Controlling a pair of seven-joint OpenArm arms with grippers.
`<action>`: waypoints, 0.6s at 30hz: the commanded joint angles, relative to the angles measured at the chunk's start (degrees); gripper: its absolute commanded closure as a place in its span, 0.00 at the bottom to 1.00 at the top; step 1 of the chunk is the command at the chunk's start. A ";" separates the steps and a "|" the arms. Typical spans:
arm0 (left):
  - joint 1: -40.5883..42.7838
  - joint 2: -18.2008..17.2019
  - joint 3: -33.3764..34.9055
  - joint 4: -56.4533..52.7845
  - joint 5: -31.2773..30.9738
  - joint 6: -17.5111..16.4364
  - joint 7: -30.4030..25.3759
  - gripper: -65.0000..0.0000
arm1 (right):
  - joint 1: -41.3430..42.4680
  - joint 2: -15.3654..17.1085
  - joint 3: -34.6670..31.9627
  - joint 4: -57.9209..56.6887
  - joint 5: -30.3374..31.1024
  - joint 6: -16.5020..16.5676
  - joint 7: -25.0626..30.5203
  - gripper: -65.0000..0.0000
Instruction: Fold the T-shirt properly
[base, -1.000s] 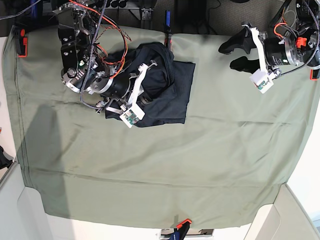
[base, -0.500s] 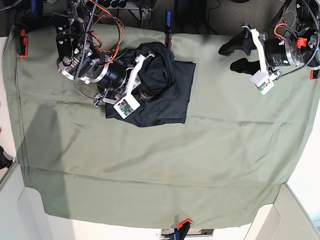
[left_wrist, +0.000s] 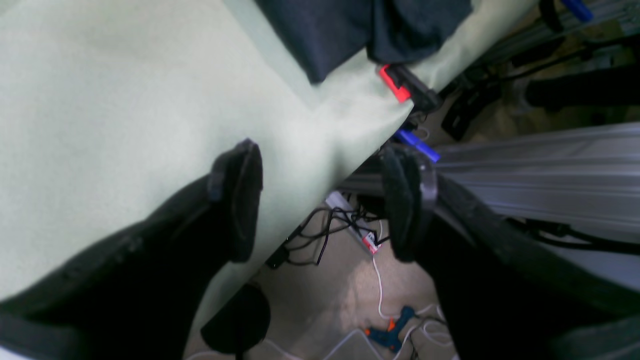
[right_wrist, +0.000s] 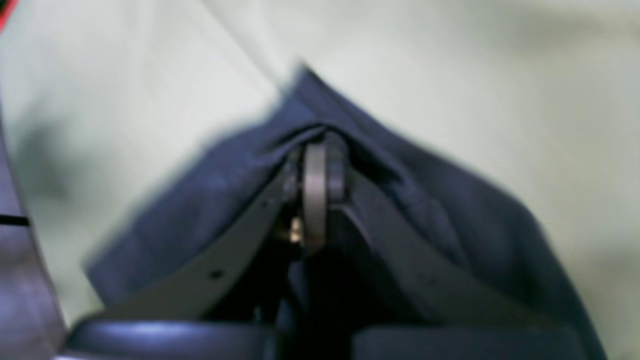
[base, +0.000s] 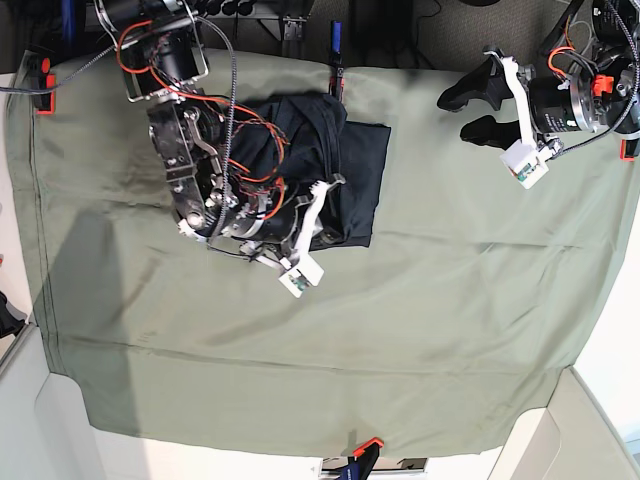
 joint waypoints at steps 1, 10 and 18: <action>-0.09 -0.81 -0.44 0.81 -1.20 -0.54 -0.81 0.39 | 2.78 -1.46 -0.07 -0.63 0.79 0.11 1.73 1.00; -0.09 -0.83 -0.44 0.81 0.09 -0.54 -0.81 0.39 | 9.51 -4.26 -0.50 -4.13 -1.86 -0.17 5.29 1.00; -0.09 -0.81 -0.42 3.54 -0.04 -0.54 -0.61 0.89 | 9.94 -1.51 9.60 -4.00 -6.12 -1.03 2.64 1.00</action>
